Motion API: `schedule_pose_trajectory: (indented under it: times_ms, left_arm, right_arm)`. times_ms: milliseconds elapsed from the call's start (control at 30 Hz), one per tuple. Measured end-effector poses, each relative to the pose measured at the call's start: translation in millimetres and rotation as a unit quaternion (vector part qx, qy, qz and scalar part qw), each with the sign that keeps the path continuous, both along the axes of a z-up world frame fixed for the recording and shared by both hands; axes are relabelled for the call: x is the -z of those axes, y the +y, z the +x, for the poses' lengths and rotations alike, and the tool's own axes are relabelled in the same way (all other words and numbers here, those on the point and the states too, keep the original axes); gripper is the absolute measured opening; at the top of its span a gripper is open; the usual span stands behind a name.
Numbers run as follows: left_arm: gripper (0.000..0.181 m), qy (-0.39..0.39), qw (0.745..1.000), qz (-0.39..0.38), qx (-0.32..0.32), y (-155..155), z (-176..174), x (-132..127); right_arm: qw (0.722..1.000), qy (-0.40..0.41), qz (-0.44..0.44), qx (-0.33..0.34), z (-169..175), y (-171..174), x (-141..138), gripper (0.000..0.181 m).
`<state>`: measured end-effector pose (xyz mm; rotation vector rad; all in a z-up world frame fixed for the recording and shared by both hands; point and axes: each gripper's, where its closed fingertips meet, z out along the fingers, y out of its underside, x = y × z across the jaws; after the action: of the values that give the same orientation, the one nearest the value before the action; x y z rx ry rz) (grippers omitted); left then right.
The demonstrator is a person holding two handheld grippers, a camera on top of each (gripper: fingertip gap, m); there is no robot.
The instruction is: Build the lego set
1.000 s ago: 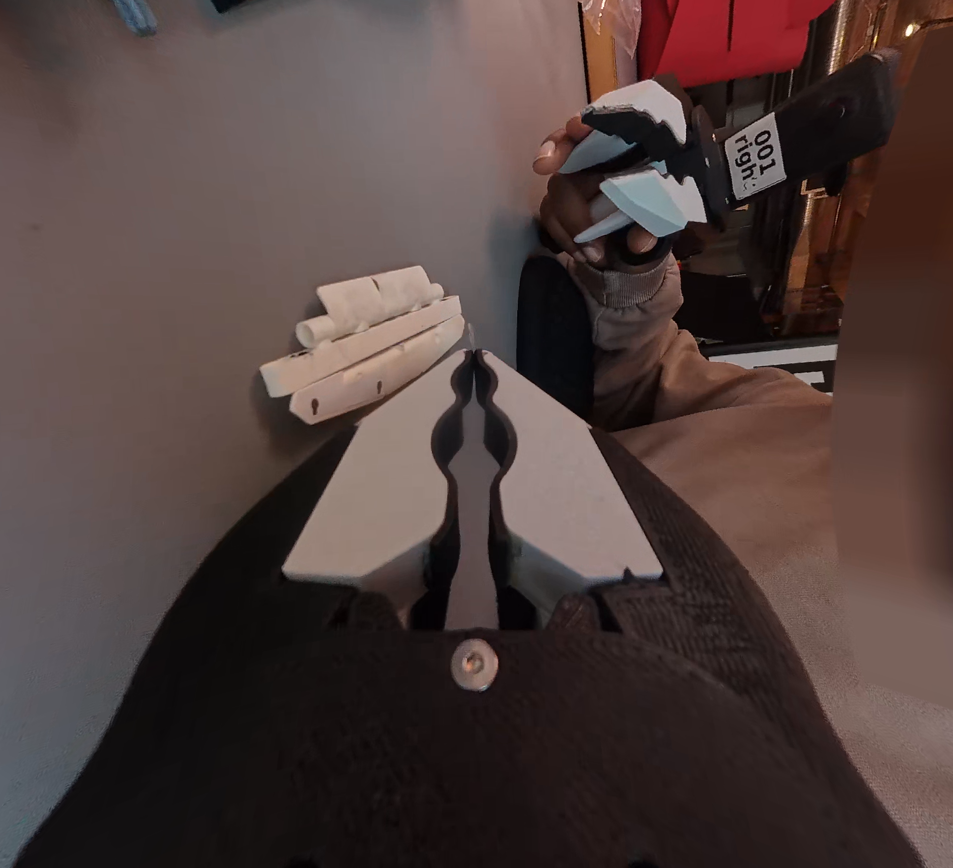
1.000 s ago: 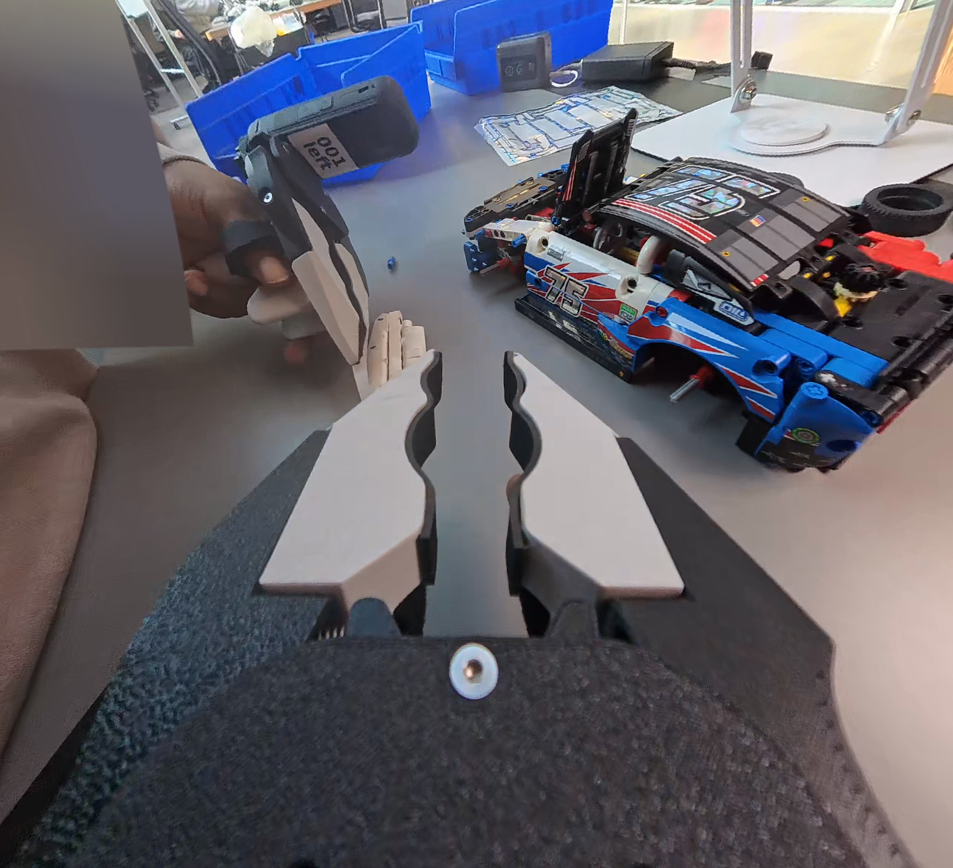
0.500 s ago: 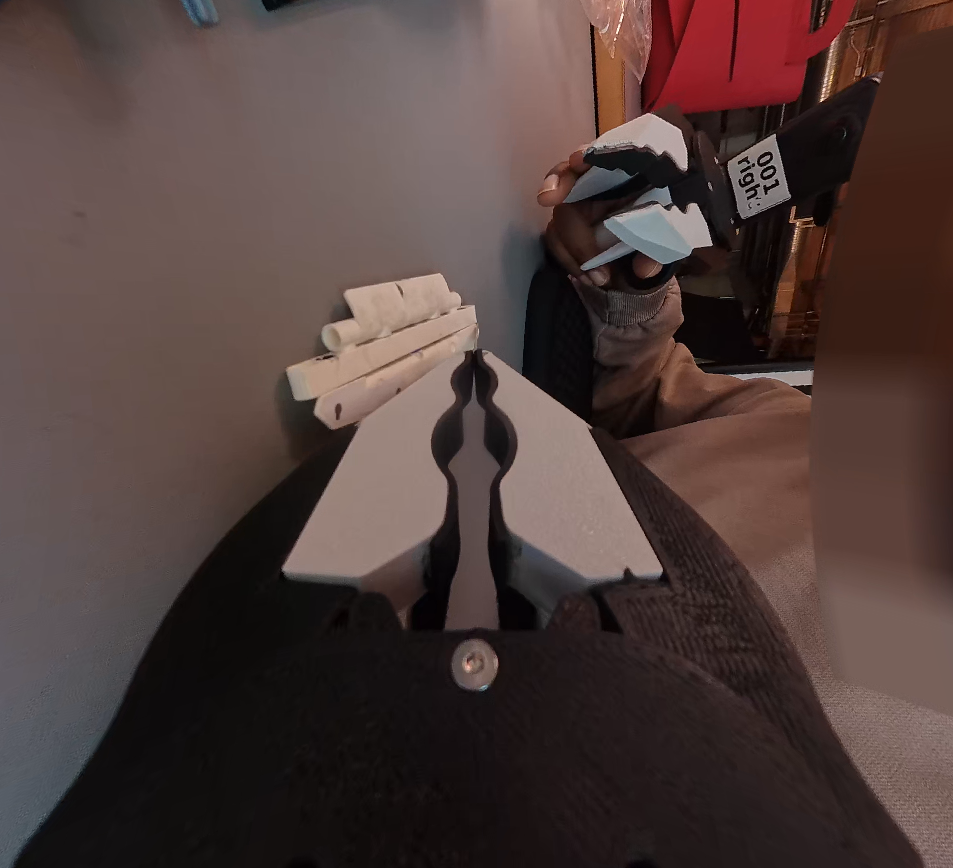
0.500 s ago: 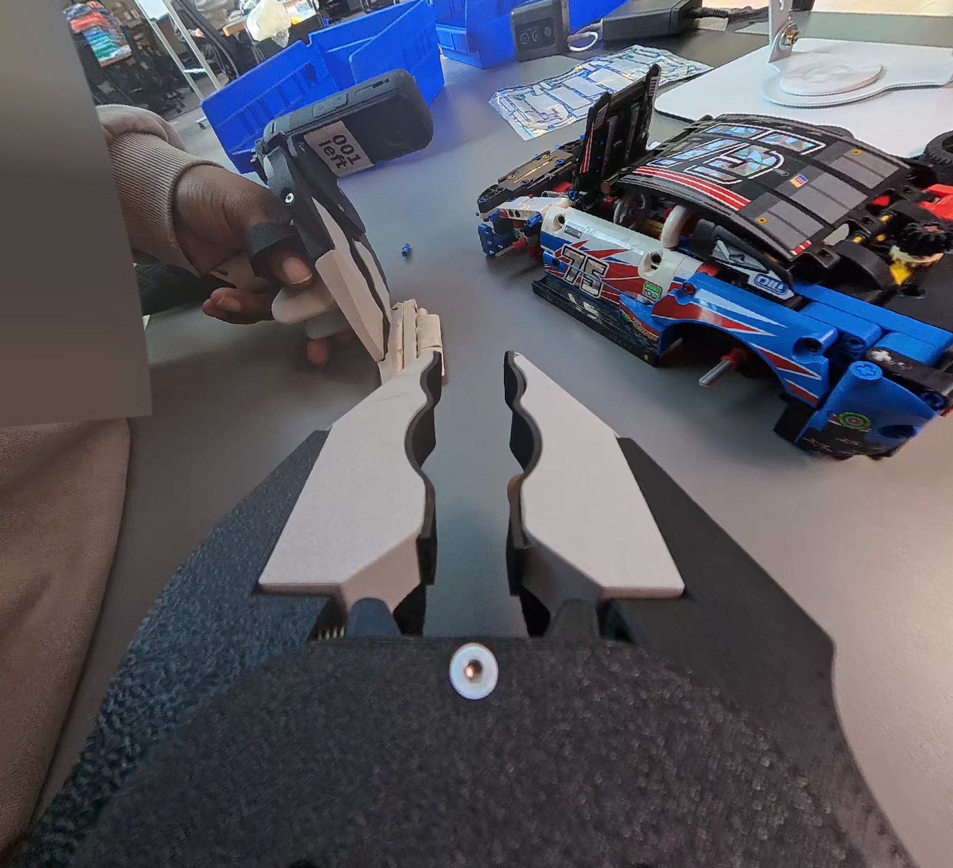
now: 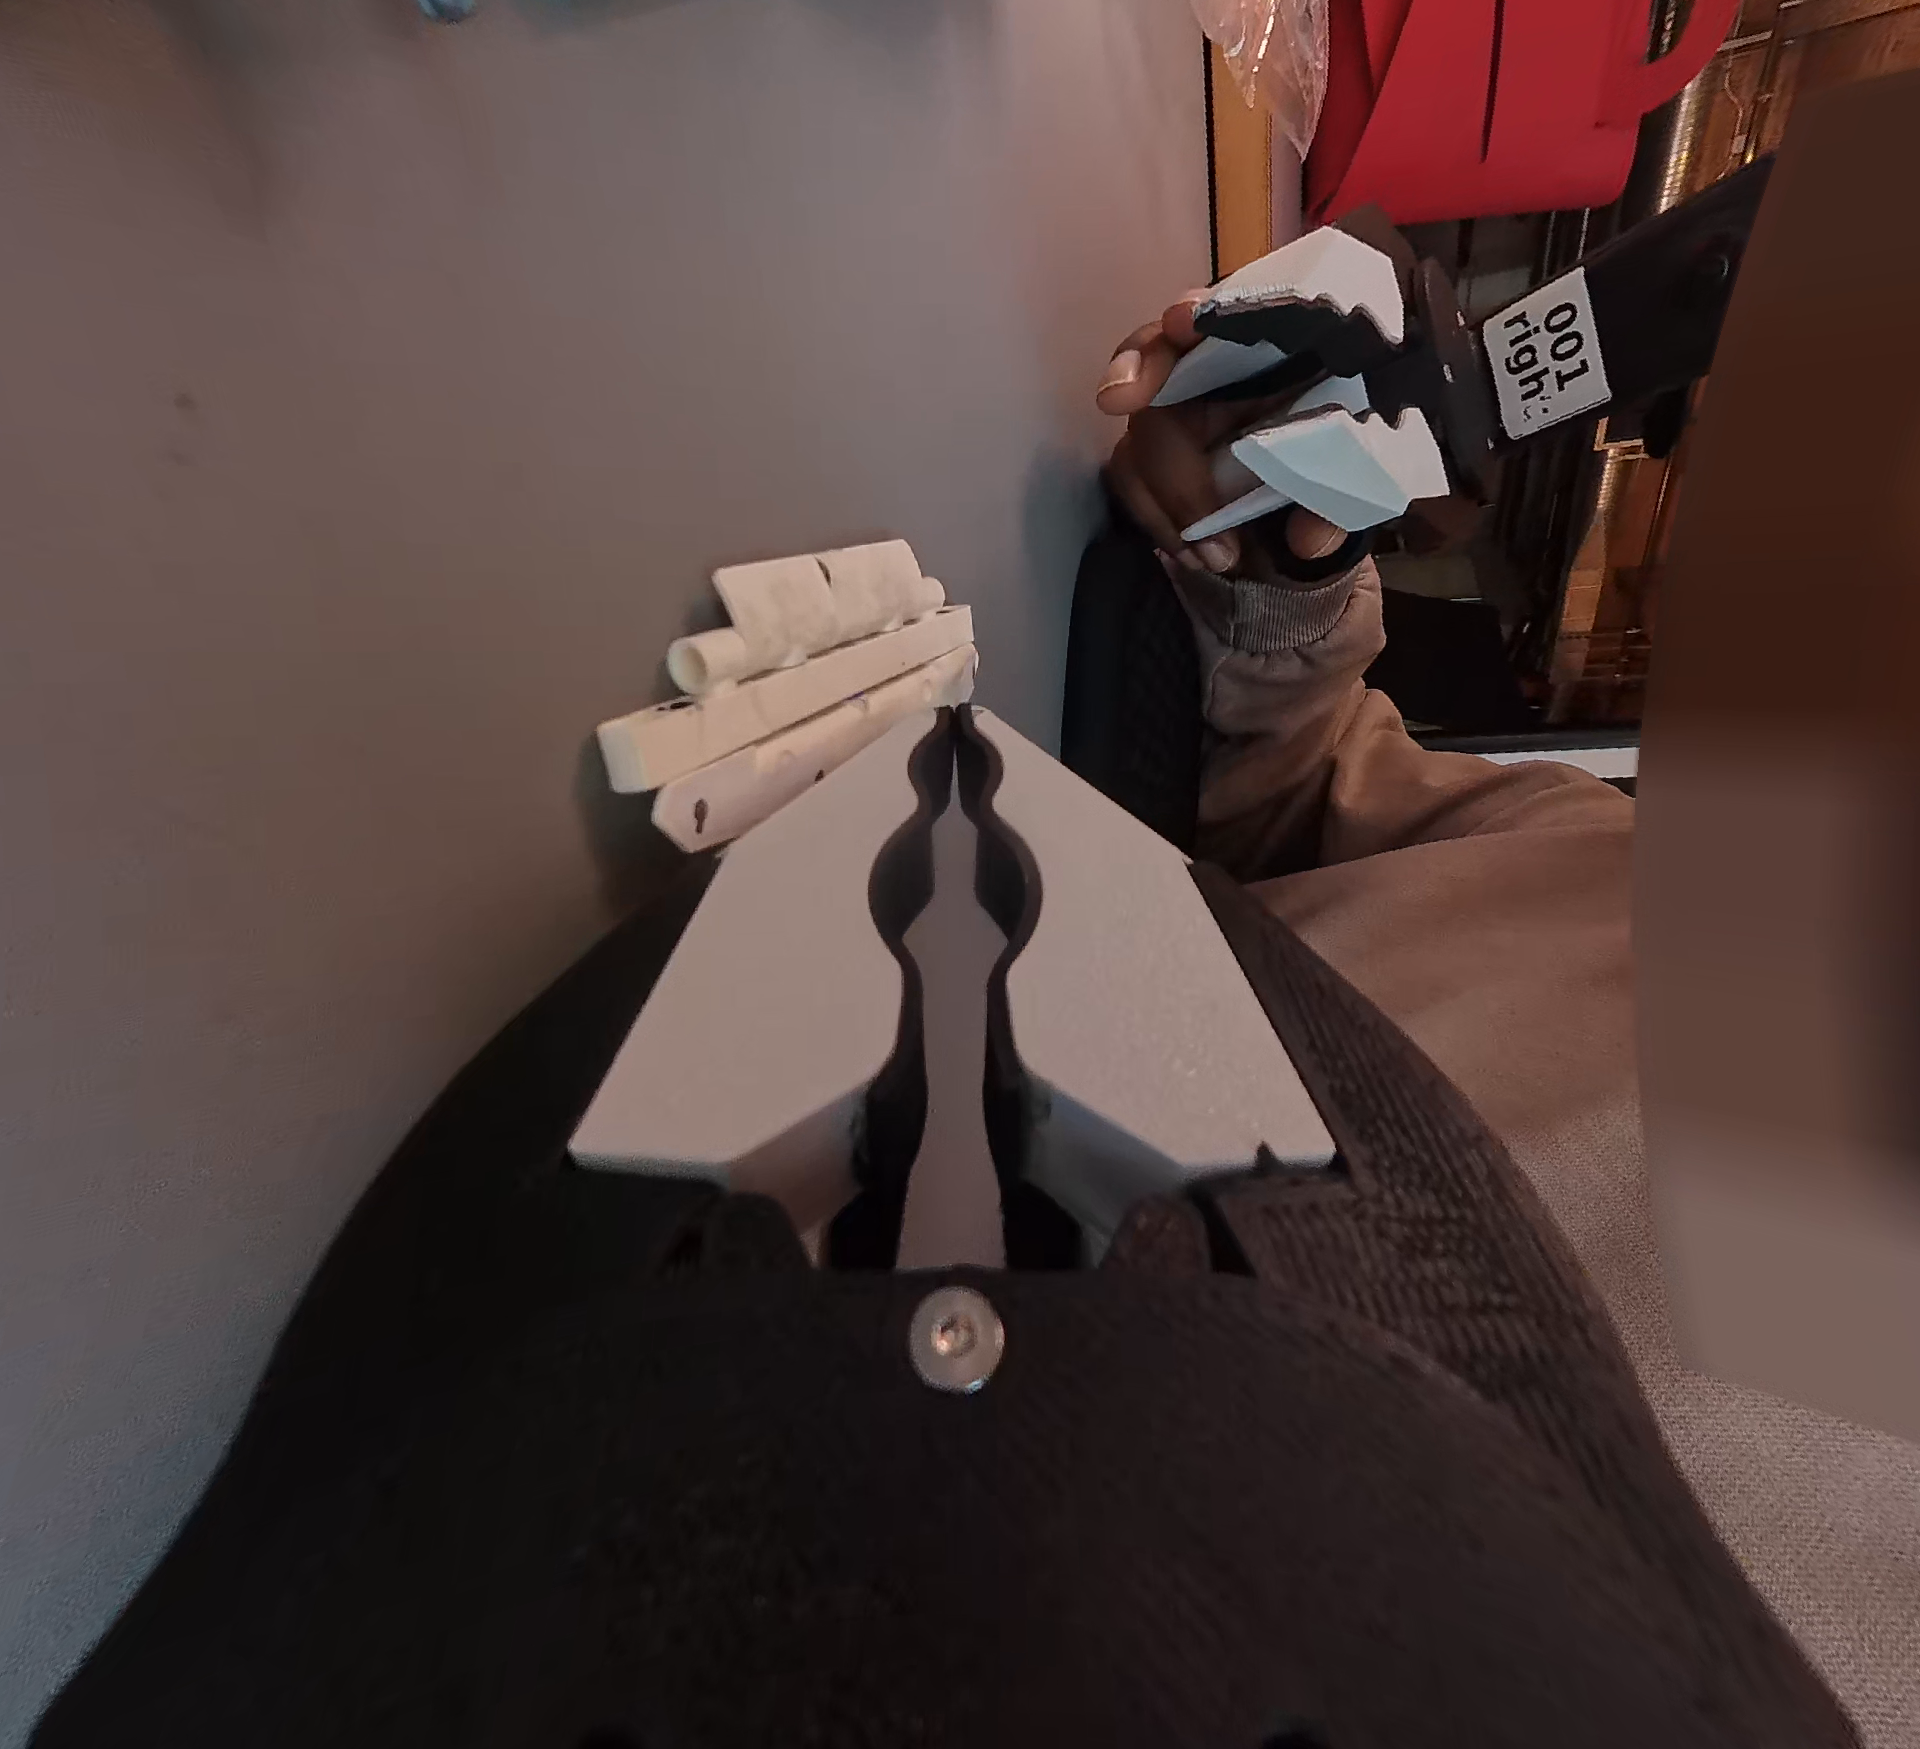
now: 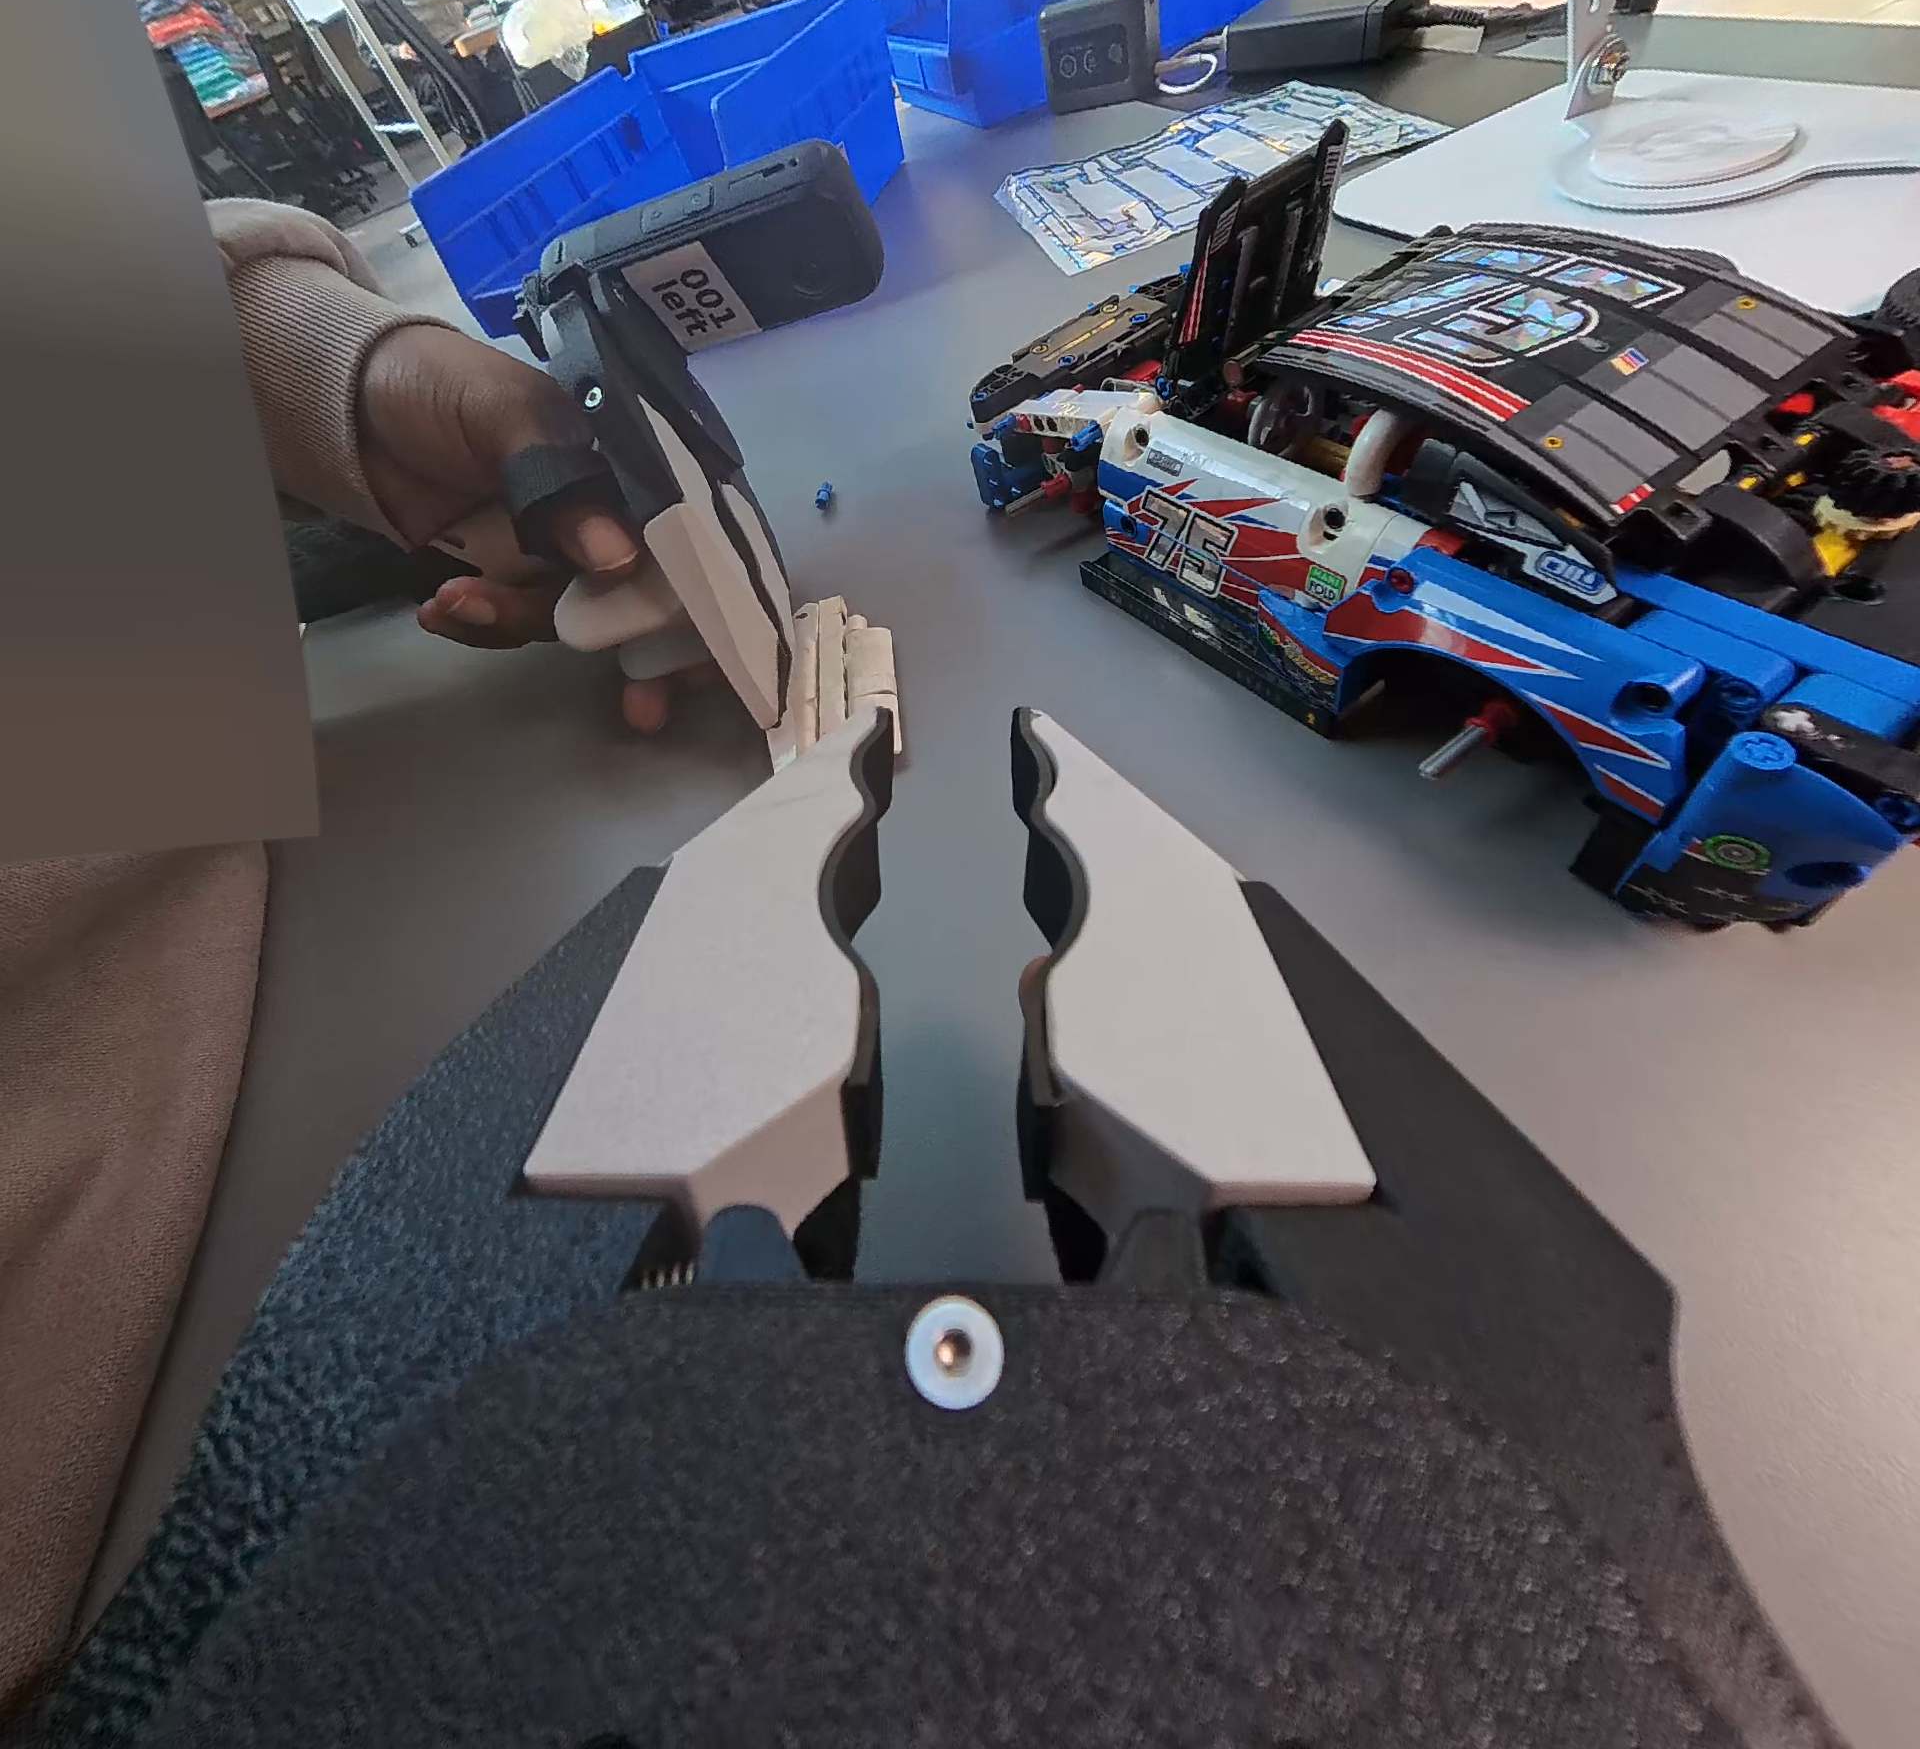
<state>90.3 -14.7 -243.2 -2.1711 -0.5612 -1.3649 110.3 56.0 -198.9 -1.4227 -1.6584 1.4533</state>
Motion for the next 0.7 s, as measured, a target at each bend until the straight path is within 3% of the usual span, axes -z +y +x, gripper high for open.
schedule_pose_trajectory:
  times_ms: [500, 700]
  left_arm:
    - [0.000, 0.009, 1.000, -0.005, 0.000, 1.5, 0.2, 2.2]
    - [0.000, 0.010, 1.000, -0.005, -0.001, 1.5, 0.3, 2.4]
  right_arm:
    - [1.000, 0.001, 0.012, -0.008, 0.9, -3.9, 0.7, 0.020]
    - [0.997, -0.003, 0.072, -0.039, 2.6, -17.7, 6.9, 0.011]
